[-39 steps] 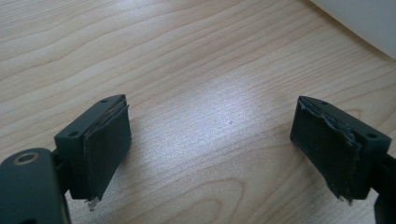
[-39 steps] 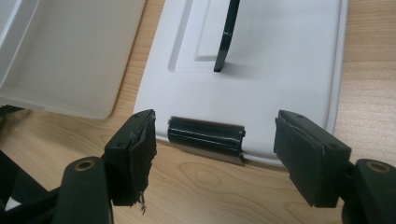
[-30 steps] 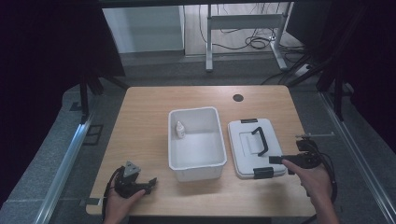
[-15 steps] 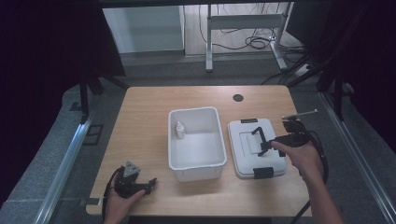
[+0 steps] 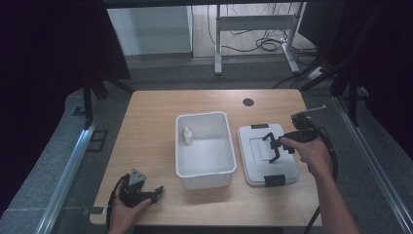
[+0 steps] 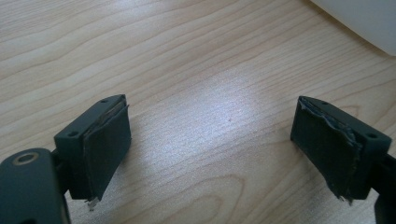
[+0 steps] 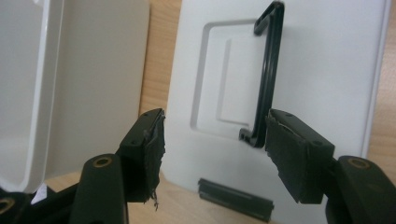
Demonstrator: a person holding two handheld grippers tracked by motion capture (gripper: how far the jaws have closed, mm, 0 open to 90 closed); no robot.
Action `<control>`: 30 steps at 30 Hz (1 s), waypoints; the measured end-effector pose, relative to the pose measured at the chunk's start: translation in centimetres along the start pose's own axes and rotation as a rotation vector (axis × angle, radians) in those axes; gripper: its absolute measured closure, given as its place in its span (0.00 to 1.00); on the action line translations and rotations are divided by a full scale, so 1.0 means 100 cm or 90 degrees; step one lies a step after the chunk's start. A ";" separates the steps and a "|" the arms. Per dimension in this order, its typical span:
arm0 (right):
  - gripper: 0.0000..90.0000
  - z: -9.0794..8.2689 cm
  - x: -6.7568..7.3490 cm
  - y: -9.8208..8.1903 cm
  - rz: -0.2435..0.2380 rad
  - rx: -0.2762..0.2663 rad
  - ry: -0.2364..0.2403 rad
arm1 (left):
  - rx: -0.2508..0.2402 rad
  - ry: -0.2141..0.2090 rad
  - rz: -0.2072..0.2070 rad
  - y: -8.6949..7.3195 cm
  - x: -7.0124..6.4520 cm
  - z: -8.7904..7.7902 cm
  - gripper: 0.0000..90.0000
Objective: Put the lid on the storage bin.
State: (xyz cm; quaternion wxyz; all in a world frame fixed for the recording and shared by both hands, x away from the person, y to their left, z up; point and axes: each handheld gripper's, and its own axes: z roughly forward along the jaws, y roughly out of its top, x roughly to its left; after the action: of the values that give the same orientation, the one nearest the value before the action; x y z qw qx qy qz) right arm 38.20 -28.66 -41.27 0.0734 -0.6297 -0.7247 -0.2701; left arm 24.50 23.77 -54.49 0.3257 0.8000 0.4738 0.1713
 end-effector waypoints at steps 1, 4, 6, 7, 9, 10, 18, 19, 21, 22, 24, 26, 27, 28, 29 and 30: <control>0.44 0.000 -0.001 0.002 -0.001 0.004 -0.002 | 0.000 0.000 0.000 0.000 0.000 0.000 0.13; 0.46 0.003 -0.003 0.005 0.002 0.005 0.000 | 0.000 0.000 0.000 0.000 0.000 0.000 0.14; 0.47 0.004 -0.004 0.007 0.001 0.007 -0.002 | 0.000 0.000 0.000 0.000 0.000 0.000 0.14; 0.47 0.004 -0.004 0.007 0.001 0.007 -0.002 | 0.000 0.000 0.000 0.000 0.000 0.000 0.13; 0.50 0.007 -0.006 0.009 0.000 0.015 -0.002 | 0.000 0.000 0.000 0.000 0.000 0.000 0.13; 0.50 0.007 -0.006 0.009 0.002 0.018 -0.001 | 0.000 0.000 0.000 0.000 0.000 0.000 0.14; 0.54 0.014 -0.010 0.014 0.003 0.031 -0.016 | 0.000 0.000 0.000 0.000 0.000 0.000 0.13; 0.55 0.015 -0.011 0.015 0.001 0.034 -0.018 | 0.000 0.000 0.000 0.000 0.000 0.000 0.14; 0.57 0.017 -0.012 0.017 0.005 0.036 -0.025 | 0.000 0.000 0.000 0.000 0.000 0.000 0.13; 0.58 0.019 -0.013 0.017 0.001 0.037 -0.031 | 0.000 0.000 0.000 0.000 0.000 0.000 0.13; 0.59 0.021 -0.014 0.019 0.008 0.039 -0.032 | 0.000 0.000 0.000 0.000 0.000 0.000 0.13; 0.61 0.023 -0.016 0.021 0.012 0.044 -0.033 | 0.000 0.000 0.000 0.000 0.000 0.000 0.14; 0.61 0.023 -0.016 0.021 0.012 0.044 -0.033 | 0.000 0.000 0.000 0.000 0.000 0.000 0.13; 0.61 0.024 -0.017 0.022 0.013 0.046 -0.037 | 0.000 0.000 0.000 0.000 0.000 0.000 0.13; 0.62 0.026 -0.020 0.023 0.017 0.049 -0.041 | 0.000 0.000 0.000 0.000 0.000 0.000 0.13; 0.63 0.027 -0.020 0.024 0.020 0.051 -0.043 | 0.000 0.000 0.000 0.000 0.000 0.000 0.13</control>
State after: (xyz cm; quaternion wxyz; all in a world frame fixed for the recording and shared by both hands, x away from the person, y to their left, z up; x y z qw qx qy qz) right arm 41.56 -28.98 -43.76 0.0779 -0.6463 -0.7269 -0.2185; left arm 24.50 23.77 -54.49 0.3253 0.8002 0.4737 0.1714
